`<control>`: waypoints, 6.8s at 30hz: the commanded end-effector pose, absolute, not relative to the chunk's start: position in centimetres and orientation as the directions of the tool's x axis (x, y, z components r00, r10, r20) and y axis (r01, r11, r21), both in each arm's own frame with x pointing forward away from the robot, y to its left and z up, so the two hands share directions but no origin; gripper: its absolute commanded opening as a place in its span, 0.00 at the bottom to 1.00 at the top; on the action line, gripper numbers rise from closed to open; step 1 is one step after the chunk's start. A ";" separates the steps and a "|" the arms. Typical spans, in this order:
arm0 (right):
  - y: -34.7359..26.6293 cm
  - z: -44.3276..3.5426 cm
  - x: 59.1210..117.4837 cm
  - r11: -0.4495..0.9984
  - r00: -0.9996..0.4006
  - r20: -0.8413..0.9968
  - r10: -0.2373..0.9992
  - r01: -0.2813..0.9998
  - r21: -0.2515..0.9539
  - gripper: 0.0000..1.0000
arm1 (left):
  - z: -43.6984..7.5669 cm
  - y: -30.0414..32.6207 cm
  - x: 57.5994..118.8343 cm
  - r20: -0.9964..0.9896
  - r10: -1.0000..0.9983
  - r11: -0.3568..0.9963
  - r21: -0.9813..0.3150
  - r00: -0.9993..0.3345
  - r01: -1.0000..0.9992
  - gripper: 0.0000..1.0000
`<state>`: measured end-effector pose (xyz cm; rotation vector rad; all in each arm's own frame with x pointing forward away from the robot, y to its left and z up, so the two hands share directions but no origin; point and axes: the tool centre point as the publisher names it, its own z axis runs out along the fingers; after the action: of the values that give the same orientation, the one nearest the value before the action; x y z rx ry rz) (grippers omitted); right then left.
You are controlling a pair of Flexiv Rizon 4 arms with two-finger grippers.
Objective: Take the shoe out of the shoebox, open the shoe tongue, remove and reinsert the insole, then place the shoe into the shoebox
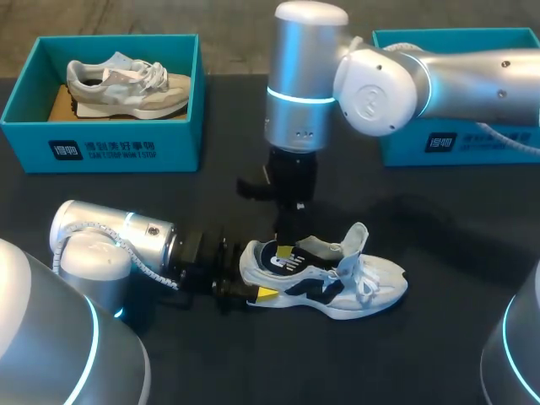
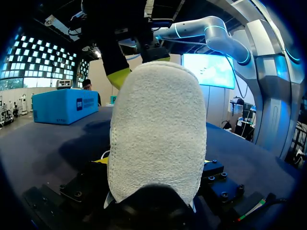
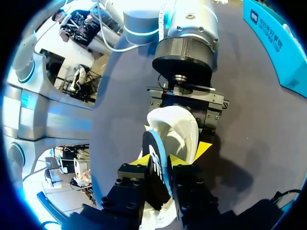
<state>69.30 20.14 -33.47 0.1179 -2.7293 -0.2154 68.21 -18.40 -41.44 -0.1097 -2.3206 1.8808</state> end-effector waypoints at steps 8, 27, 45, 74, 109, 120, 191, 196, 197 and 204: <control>20.6 -33.1 69.7 0.982 -0.921 0.368 -0.129 -0.067 0.177 0.00 | -41.9 -18.4 68.3 0.072 0.150 0.211 -0.977 -0.986 -0.039 0.00; 22.2 -32.0 70.3 0.954 -0.917 0.321 -0.237 -0.157 0.257 0.00 | -41.9 -18.4 68.3 0.072 0.150 0.211 -0.977 -0.986 -0.039 0.00; 24.0 -30.0 69.3 0.844 -0.852 0.233 -0.468 -0.353 0.403 0.00 | -41.9 -18.4 68.3 0.072 0.150 0.211 -0.977 -0.986 -0.039 0.00; 20.7 -31.6 69.7 0.900 -0.882 0.360 -0.305 -0.143 0.411 0.48 | -41.9 -18.4 68.3 0.072 0.150 0.211 -0.977 -0.986 -0.039 0.00; 19.6 -32.9 70.4 0.901 -0.818 0.529 -0.227 0.029 0.432 0.46 | -41.9 -18.4 68.3 0.072 0.150 0.211 -0.977 -0.986 -0.039 0.00; 19.5 -33.3 69.8 0.905 -0.780 0.592 -0.205 0.079 0.418 0.42 | -41.9 -18.4 68.3 0.072 0.150 0.211 -0.977 -0.986 -0.039 0.00; 22.9 -25.8 70.5 0.664 -0.798 0.396 -0.455 -0.008 0.747 0.00 | -41.9 -18.4 68.3 0.072 0.150 0.211 -0.977 -0.986 -0.039 0.00; 23.9 -25.8 69.6 0.637 -0.807 0.380 -0.453 0.006 0.771 0.00 | -41.9 -18.4 68.3 0.072 0.150 0.211 -0.977 -0.986 -0.039 0.00; 24.2 -25.4 69.4 0.630 -0.814 0.381 -0.438 0.024 0.776 0.00 | -41.9 -18.4 68.3 0.072 0.150 0.211 -0.977 -0.986 -0.039 0.00; 24.5 -20.8 68.3 0.577 -0.875 0.310 -0.372 0.043 0.815 0.00 | -41.9 -18.4 68.3 0.072 0.150 0.211 -0.977 -0.986 -0.039 0.00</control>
<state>69.84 25.91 -22.36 0.3038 -2.2881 -1.1991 68.23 -18.37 -41.44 -0.1090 -2.3211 1.8808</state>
